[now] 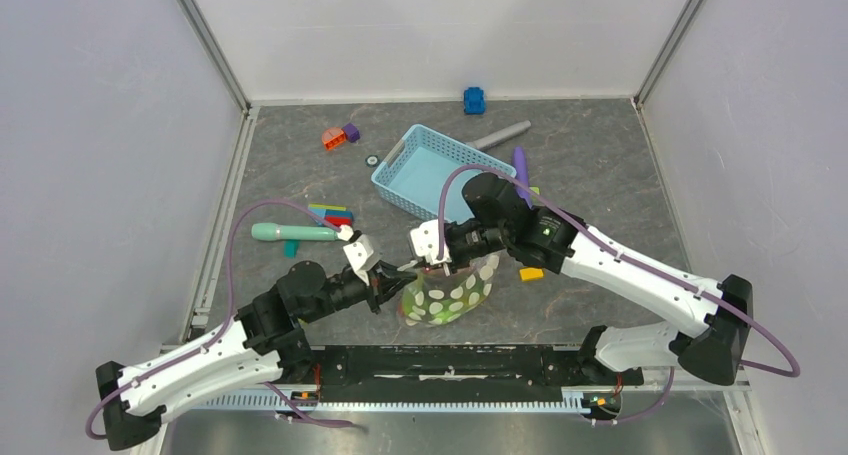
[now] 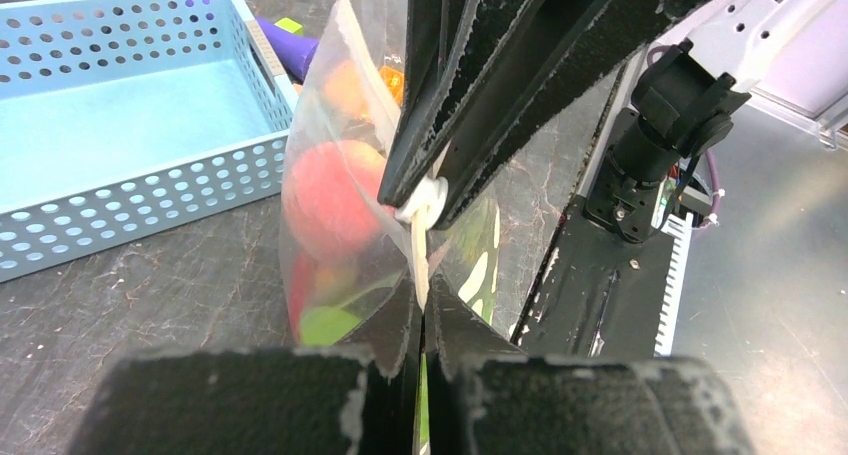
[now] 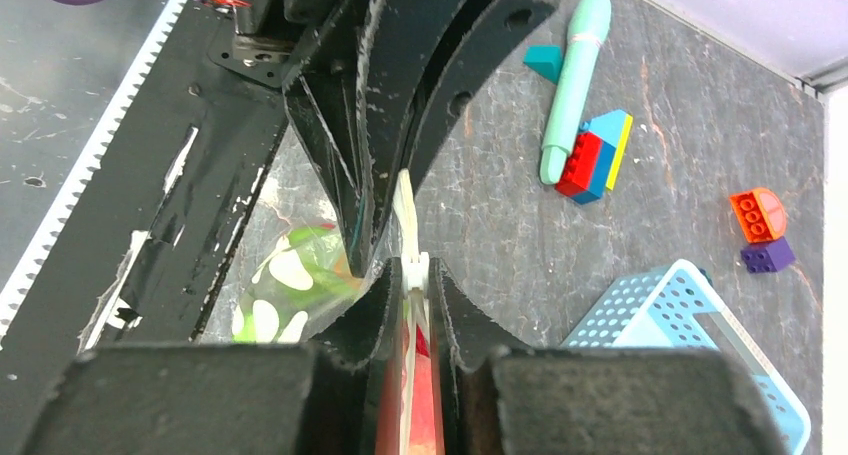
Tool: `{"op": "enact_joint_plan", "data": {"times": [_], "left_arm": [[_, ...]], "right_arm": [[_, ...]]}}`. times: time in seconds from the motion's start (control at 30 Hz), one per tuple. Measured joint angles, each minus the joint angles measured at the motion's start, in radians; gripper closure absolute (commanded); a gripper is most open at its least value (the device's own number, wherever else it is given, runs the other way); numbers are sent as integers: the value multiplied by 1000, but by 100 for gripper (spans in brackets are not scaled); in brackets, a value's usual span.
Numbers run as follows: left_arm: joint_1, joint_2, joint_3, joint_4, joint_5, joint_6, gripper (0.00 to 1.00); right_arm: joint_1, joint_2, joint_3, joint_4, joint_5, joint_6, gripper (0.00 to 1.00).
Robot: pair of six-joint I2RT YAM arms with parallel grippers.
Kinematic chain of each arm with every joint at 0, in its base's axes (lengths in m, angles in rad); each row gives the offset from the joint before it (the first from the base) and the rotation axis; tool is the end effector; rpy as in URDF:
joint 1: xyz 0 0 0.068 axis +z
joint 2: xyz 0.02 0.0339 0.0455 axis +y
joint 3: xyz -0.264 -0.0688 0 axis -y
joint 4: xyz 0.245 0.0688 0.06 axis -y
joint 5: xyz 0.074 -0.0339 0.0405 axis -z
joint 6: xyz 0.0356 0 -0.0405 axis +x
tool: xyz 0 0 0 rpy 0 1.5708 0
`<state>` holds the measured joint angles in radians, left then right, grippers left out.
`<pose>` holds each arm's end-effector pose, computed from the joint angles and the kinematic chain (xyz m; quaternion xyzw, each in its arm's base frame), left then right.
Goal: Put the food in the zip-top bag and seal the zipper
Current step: Zip the zipper food storage bag at the center of the board.
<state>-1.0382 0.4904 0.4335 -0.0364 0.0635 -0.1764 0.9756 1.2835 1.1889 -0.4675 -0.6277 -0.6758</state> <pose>0.0713 -0.1254 0.2736 0.3281 0.6625 -0.4033 0.5393 0.1407 0.2450 0.3485 -0.7132 0.4550 0.3359 0.4141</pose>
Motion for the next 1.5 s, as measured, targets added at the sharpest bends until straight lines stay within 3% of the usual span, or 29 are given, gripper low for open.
{"op": "enact_joint_plan", "data": {"times": [0.43,0.97,1.5], "left_arm": [[0,-62,-29,-15,-122,0,98],[-2,-118,-49,-37,-427,-18,98],[-3,-167,-64,-57,-602,-62,98]], "right_arm": [[0,-45,-53,29,153,50,100],[0,-132,-187,163,468,337,100],[0,-254,-301,155,656,521,100]]}}
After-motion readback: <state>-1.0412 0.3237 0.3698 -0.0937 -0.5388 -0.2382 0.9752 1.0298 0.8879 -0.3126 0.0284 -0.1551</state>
